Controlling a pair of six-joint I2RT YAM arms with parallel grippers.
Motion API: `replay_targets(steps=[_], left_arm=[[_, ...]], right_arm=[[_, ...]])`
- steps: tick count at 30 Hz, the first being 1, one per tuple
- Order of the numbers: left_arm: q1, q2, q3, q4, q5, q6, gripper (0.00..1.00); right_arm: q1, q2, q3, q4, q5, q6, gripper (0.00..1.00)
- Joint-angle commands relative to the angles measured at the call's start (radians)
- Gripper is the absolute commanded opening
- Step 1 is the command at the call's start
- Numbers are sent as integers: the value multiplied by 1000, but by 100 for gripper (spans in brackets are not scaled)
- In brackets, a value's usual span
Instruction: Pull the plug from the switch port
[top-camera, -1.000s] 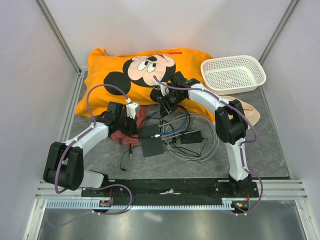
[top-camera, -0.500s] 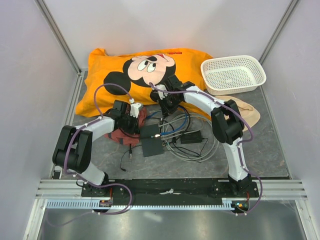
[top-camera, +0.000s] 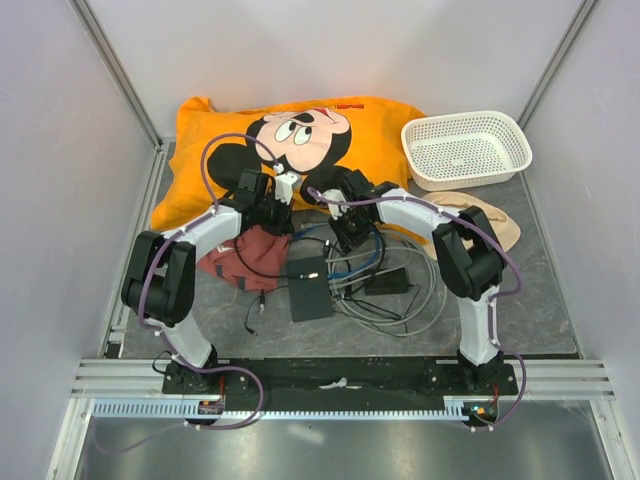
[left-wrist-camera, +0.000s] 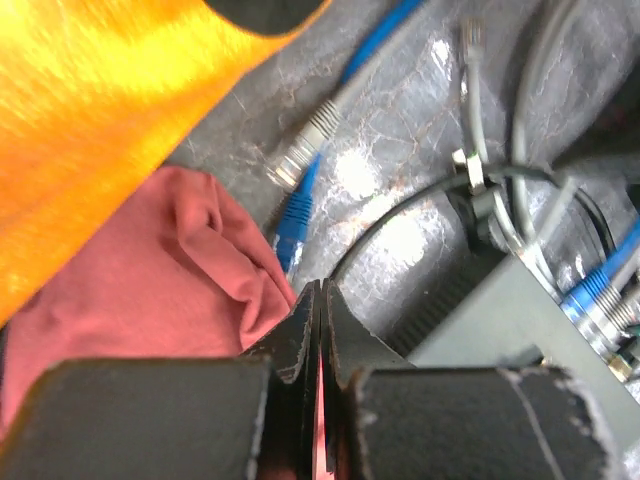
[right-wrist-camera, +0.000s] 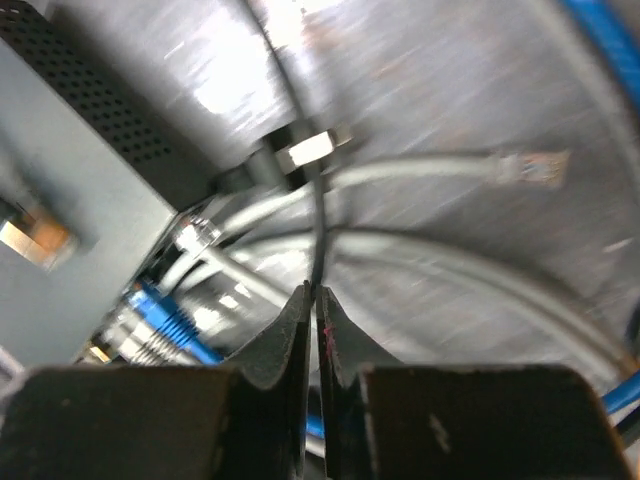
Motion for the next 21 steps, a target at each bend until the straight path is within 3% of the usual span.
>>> replay_targets(steps=[1, 5, 8, 11, 14, 17, 21], left_arm=[[-1, -92, 1, -42, -8, 24, 2], [-1, -207, -64, -62, 1, -4, 5], [-3, -261, -113, -74, 56, -22, 8], [-9, -281, -159, -88, 119, -41, 8], [-10, -273, -194, -91, 208, -50, 5], [-15, -284, -237, -79, 301, 17, 5], [-21, -324, -268, -115, 311, 135, 4]], right_arm=[[103, -141, -90, -47, 27, 4, 12], [83, -154, -85, -44, 121, 11, 15], [0, -119, -16, -62, 74, -1, 22], [-63, -50, 129, -172, -202, -115, 41], [-66, 22, 263, -316, -421, -278, 53], [-66, 98, 349, -411, -517, -335, 61], [-64, 225, 445, -531, -636, -389, 61]])
